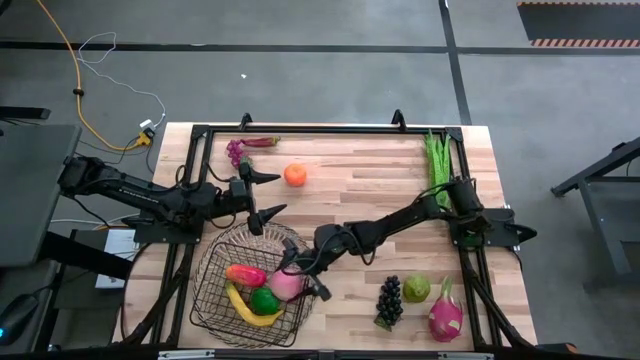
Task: Build produce basket
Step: Put the pink peach into the black wire basket
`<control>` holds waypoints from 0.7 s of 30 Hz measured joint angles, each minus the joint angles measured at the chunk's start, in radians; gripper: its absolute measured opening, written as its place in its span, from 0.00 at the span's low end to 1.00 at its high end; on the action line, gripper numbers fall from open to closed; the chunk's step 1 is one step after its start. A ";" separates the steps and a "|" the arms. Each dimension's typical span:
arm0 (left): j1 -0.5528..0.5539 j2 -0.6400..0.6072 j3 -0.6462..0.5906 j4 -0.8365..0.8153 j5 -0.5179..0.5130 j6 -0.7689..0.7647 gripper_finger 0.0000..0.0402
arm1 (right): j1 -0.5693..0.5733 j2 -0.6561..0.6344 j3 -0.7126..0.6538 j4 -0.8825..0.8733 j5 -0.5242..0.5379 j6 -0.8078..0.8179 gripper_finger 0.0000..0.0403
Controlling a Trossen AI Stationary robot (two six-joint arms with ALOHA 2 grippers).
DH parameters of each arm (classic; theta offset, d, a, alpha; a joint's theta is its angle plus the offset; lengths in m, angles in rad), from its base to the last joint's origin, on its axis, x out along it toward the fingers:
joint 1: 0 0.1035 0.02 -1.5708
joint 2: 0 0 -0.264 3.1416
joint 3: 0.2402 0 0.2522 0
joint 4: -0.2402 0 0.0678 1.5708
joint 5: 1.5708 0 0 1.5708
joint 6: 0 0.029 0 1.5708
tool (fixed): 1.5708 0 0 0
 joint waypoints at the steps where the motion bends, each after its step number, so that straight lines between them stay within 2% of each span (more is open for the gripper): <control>1: 0.000 0.000 0.000 0.000 0.000 0.001 0.97 | 0.000 0.002 0.000 0.000 -0.014 -0.011 0.84; 6: 0.000 0.000 0.000 0.000 -0.010 0.003 0.97 | 0.001 0.003 0.000 0.000 -0.028 -0.015 0.86; 14: 0.000 0.000 0.000 -0.002 -0.018 0.003 0.97 | -0.012 0.003 0.000 -0.010 0.029 0.016 0.86; 21: 0.000 0.000 0.000 -0.003 -0.018 0.011 0.97 | -0.005 0.003 -0.001 -0.045 0.030 -0.040 0.86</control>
